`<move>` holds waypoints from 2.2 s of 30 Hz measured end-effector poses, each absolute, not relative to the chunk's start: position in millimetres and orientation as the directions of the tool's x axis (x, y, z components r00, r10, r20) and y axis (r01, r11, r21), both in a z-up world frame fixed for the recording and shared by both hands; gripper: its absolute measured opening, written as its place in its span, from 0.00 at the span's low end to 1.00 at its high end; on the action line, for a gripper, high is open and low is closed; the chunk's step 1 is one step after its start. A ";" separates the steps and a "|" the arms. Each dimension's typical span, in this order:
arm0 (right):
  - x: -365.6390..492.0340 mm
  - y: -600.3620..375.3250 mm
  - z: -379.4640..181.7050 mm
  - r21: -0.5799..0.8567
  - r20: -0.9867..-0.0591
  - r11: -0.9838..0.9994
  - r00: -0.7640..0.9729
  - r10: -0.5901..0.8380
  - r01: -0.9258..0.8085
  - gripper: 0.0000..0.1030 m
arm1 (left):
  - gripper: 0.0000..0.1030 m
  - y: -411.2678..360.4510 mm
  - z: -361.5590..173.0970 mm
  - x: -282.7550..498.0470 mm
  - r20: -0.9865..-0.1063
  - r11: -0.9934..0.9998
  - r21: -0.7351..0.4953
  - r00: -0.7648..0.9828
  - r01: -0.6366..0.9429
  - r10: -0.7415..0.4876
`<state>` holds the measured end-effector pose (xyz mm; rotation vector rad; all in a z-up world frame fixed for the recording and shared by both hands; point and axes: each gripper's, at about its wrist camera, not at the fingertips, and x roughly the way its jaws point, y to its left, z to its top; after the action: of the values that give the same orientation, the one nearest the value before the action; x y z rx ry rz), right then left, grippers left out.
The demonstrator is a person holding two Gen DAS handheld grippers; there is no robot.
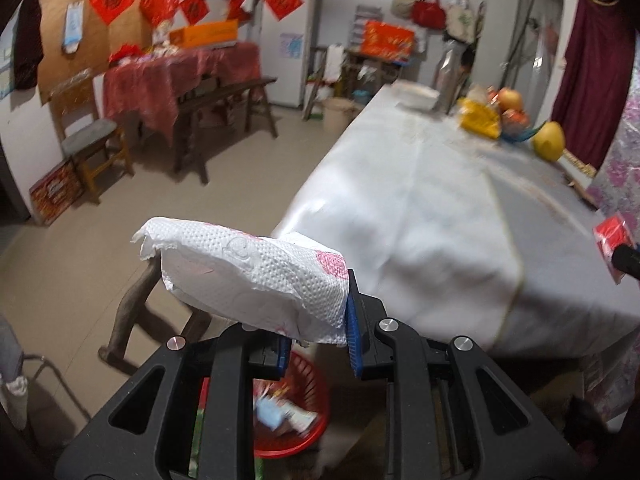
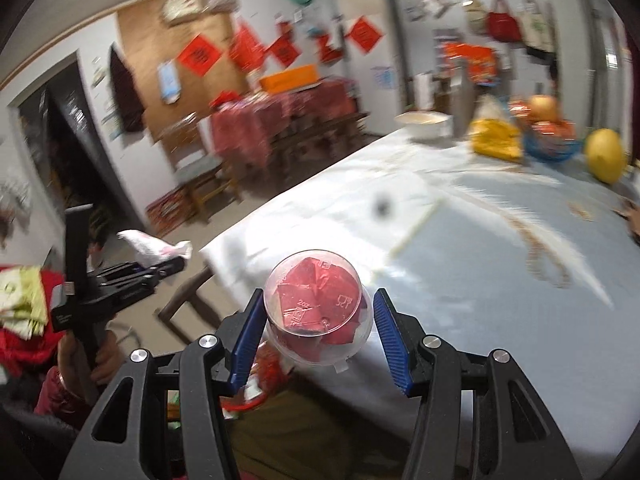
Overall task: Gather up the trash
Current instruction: 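Open the left tool to drop the tissue into the red basket while the right tool holds the cup, then open the right tool to drop the clear cup into the red basket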
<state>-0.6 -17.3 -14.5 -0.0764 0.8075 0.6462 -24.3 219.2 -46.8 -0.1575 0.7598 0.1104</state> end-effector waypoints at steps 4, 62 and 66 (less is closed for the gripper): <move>-4.7 31.9 -30.1 0.178 -0.737 0.756 0.424 0.526 -0.630 0.53 | 0.23 248.6 -82.4 -35.4 -0.753 0.971 -0.124 0.656 -0.203 0.041; -23.5 228.7 -140.1 0.120 -0.890 0.555 0.158 0.427 -0.823 0.53 | 0.90 340.4 -128.3 -115.5 -0.847 0.900 0.023 0.470 -0.436 0.250; -25.8 225.5 -127.0 0.130 -0.870 0.553 0.173 0.461 -0.823 0.61 | 0.90 340.3 -124.7 -119.6 -0.844 0.899 0.027 0.471 -0.437 0.255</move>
<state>-25.8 225.5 -127.0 -0.4164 1.0424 0.9486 -119.6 340.3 -124.7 -0.2031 0.9939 0.4276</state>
